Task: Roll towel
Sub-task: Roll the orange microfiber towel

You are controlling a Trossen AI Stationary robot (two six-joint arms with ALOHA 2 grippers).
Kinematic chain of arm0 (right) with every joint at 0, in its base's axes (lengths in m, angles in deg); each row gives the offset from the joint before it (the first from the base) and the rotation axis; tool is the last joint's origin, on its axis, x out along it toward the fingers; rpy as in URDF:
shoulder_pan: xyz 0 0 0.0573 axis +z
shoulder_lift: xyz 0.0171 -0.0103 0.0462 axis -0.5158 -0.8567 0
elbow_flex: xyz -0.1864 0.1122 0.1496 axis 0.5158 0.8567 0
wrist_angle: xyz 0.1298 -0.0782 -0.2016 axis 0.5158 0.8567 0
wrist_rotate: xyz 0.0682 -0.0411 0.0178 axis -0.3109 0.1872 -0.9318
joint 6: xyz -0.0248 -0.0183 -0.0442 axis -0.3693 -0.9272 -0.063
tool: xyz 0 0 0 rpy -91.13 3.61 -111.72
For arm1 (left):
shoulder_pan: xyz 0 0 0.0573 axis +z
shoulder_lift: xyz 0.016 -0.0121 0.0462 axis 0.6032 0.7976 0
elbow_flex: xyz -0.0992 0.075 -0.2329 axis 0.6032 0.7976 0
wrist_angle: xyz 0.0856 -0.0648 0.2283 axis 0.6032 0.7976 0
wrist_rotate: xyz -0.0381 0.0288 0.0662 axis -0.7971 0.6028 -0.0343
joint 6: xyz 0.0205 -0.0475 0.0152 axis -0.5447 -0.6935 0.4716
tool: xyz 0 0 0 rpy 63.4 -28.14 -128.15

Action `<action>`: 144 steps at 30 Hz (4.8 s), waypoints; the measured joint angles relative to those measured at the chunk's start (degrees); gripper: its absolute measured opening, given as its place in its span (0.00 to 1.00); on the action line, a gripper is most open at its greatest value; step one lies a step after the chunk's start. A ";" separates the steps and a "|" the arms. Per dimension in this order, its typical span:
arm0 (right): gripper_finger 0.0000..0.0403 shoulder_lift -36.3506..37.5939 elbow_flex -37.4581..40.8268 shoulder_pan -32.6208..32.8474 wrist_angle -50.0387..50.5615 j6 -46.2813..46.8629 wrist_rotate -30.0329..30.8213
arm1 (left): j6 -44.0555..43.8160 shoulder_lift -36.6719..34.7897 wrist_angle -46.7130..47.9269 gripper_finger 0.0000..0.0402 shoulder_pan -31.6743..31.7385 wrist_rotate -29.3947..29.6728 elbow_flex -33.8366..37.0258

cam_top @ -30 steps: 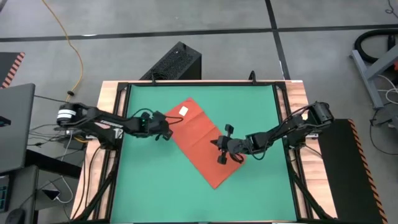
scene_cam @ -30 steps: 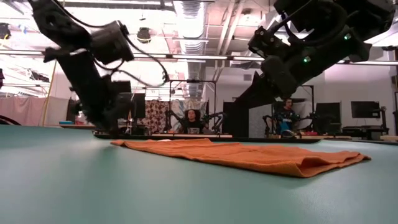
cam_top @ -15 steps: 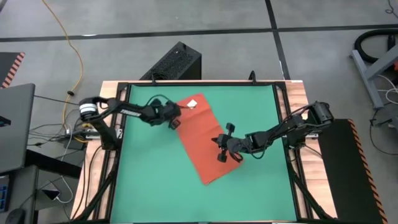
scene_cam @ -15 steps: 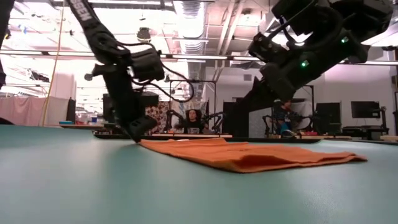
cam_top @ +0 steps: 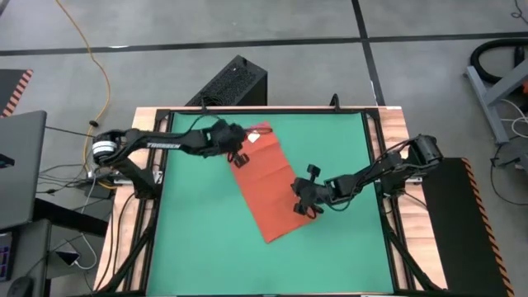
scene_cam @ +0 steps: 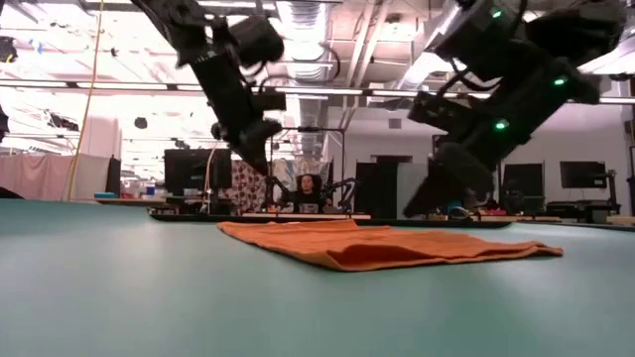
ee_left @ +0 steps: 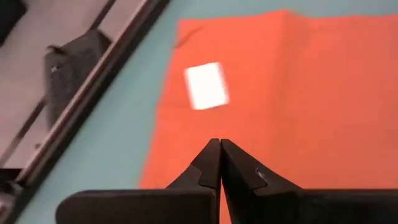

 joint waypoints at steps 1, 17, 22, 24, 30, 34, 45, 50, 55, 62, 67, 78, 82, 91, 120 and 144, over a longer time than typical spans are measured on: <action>0.03 -0.05 0.00 0.76 0.78 1.31 -0.03 | -0.97 -0.87 0.38 0.00 -1.70 0.05 0.24; 0.03 -11.21 -2.33 12.29 -7.78 22.06 1.38 | -14.06 -3.13 2.89 0.00 -31.99 11.19 0.91; 0.03 -18.91 -10.02 12.27 -10.37 17.77 0.75 | -19.67 -3.13 6.51 0.00 -37.44 14.05 0.90; 0.03 -21.01 -14.47 11.25 -10.70 12.58 0.53 | -21.11 -3.13 8.86 0.00 -39.35 15.86 0.91; 0.03 -20.80 -24.44 9.32 -9.86 -7.83 -1.20 | -22.58 -3.13 14.67 0.00 -46.38 20.76 0.90; 0.03 -15.11 -24.37 10.20 -8.07 -14.63 -2.30 | -26.56 -3.13 18.85 0.00 -52.54 21.96 0.89; 0.03 -13.67 -11.76 12.45 -23.34 -10.02 -6.58 | -35.23 -0.82 3.34 0.00 -65.99 33.16 8.62; 0.03 -15.71 -12.27 13.65 -25.53 -7.87 -6.26 | -35.08 3.69 -3.50 0.00 -65.27 28.55 11.48; 0.03 -16.18 -12.41 15.38 -26.70 -6.59 -5.51 | -37.21 6.90 -5.35 0.00 -66.08 25.53 12.15; 0.03 -16.22 -12.39 15.57 -24.04 -5.10 -4.63 | -40.00 12.80 -6.61 0.00 -66.06 22.78 12.14; 0.03 -16.26 -12.39 15.70 -17.86 -2.12 -4.63 | -45.25 13.63 -5.50 0.00 -66.57 20.75 12.02; 0.17 -16.26 -12.37 19.59 -17.78 -17.83 -6.17 | -49.73 13.41 -2.05 0.00 -67.46 20.29 12.02; 0.34 -16.24 -12.41 19.50 -19.16 -21.59 -7.52 | -49.89 13.43 -2.07 0.00 -67.43 20.41 12.02; 0.65 -16.24 -12.41 18.19 -19.42 -23.37 -8.07 | -49.86 13.52 -2.08 0.00 -67.41 21.18 12.08; 0.36 -23.65 -14.47 18.43 -11.27 -9.29 1.24 | -49.56 13.54 -2.66 0.00 -67.39 21.39 12.13; 0.04 -18.16 -24.28 18.19 8.73 -3.35 -1.84 | -40.26 9.83 -1.02 0.00 -67.23 27.21 7.71</action>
